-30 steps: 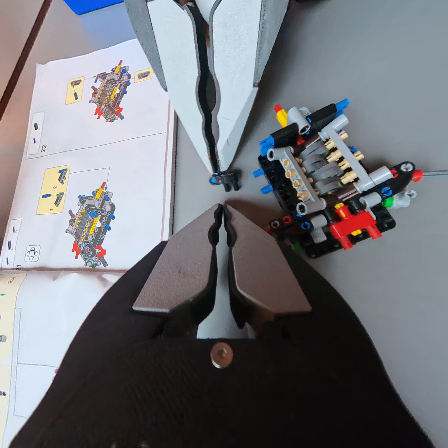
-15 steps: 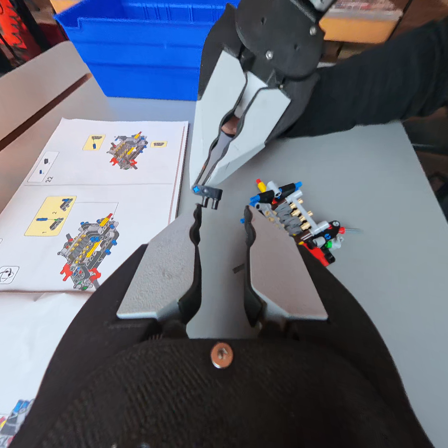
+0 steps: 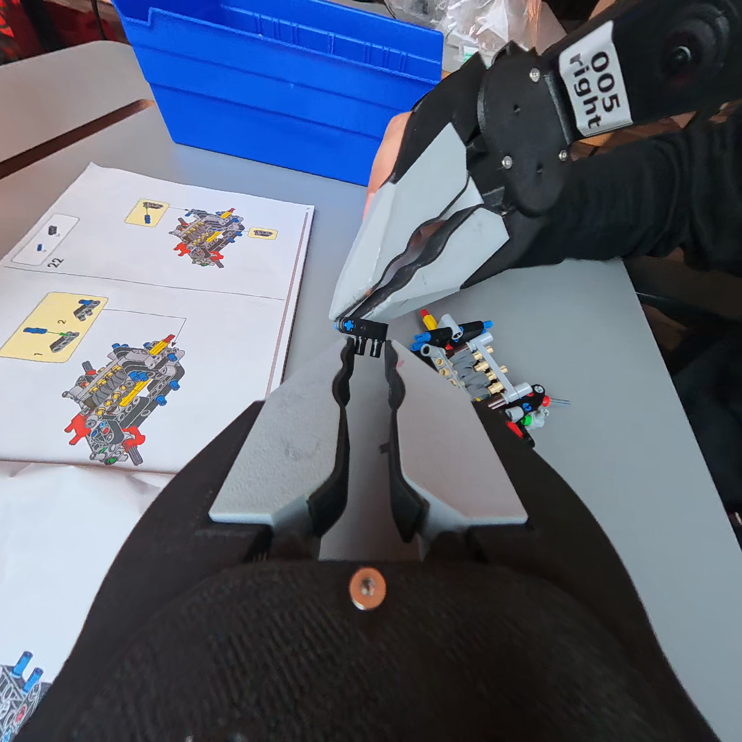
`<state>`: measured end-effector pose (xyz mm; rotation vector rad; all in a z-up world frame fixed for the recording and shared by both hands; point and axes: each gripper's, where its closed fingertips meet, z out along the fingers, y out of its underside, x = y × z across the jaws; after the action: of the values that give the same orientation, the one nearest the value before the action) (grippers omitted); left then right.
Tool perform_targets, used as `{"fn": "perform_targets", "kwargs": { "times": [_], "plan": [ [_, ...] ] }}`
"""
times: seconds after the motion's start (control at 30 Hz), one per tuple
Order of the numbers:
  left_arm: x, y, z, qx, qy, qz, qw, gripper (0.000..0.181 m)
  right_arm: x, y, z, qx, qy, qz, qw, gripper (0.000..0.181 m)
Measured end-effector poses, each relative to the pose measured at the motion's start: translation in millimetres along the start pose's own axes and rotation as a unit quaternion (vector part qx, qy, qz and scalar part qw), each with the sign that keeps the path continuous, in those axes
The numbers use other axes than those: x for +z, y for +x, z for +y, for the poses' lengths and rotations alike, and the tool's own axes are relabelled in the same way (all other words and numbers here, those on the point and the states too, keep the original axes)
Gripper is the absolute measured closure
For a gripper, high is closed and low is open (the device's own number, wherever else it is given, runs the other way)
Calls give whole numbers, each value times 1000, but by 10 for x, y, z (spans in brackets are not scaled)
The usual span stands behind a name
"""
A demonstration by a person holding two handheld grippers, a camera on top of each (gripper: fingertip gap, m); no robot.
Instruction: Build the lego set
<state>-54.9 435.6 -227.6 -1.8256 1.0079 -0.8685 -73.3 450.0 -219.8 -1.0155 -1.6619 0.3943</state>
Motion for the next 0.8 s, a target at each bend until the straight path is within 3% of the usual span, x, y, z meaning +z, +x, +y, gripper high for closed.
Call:
{"fn": "perform_targets", "kwargs": {
  "times": [0.27, 0.37, 0.43, 0.53, 0.67, 0.73, 0.8],
  "plan": [
    [-3, -49, 16, 21, -7, -24, 999, 172, 3, -3, 24, 19, 7, -7, 1000, 181],
    [-22, -190, 78, 81, -41, -89, 992, 172, -1, 32, 76, 39, 1, -7, 999, 181],
    [-58, -306, 112, 159, -76, -153, 972, 172, -17, 36, 60, 92, 16, -30, 995, 176],
    [-100, -430, 139, 312, -139, -247, 907, 171, -30, 65, -32, 209, 49, -74, 974, 163],
    [-120, -463, 26, 511, -191, -338, 766, 172, 30, 53, 0, 329, 46, -116, 936, 155],
    [-104, -450, -37, 578, -201, -357, 706, 172, 39, 13, -18, 371, 53, -145, 916, 157],
    [-100, -456, -77, 614, -207, -370, 665, 173, 29, 2, -47, 406, 68, -172, 895, 158]
  ]
}}
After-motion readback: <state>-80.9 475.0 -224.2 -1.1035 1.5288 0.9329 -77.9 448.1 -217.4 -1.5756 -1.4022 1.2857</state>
